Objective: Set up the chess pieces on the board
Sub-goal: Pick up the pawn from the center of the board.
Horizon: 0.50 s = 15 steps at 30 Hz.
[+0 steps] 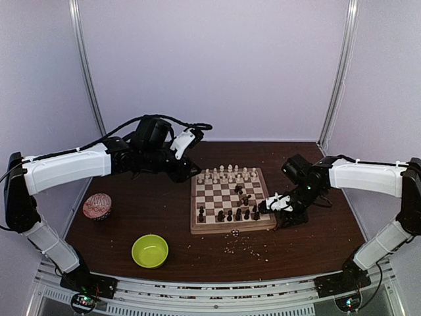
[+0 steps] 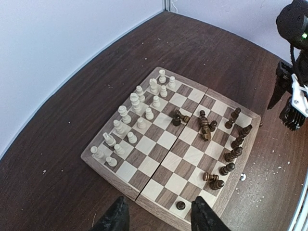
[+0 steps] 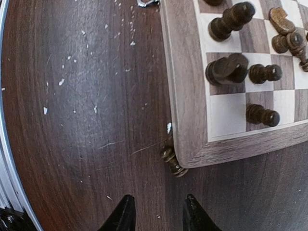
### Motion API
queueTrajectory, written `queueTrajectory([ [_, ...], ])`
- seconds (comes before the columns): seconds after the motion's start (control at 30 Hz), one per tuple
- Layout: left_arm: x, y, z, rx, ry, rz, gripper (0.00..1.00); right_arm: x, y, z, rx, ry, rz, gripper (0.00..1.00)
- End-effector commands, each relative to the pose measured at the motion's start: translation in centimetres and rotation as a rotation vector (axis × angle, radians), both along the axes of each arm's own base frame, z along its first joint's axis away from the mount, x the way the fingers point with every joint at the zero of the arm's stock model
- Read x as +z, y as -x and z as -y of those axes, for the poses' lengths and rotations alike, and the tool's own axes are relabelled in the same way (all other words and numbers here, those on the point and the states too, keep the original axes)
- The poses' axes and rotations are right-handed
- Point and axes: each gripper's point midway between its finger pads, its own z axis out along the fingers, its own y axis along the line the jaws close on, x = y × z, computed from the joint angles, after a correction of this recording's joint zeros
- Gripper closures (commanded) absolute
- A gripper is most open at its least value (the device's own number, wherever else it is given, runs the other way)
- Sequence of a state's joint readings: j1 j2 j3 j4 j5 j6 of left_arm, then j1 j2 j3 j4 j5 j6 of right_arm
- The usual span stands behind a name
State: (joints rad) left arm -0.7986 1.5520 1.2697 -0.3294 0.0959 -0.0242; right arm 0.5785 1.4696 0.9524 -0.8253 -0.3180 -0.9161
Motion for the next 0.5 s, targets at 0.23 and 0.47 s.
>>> queueTrajectory([
  [0.23,1.1,0.2,0.6,-0.028,0.047,0.024,0.53,-3.1,-1.7,0.7,0.109,0.108,0.045,0.62],
  [0.47,1.0,0.1,0.9,-0.030,0.048,0.021,0.53,-4.1,-2.3,0.2,0.093,0.113,0.027,0.62],
])
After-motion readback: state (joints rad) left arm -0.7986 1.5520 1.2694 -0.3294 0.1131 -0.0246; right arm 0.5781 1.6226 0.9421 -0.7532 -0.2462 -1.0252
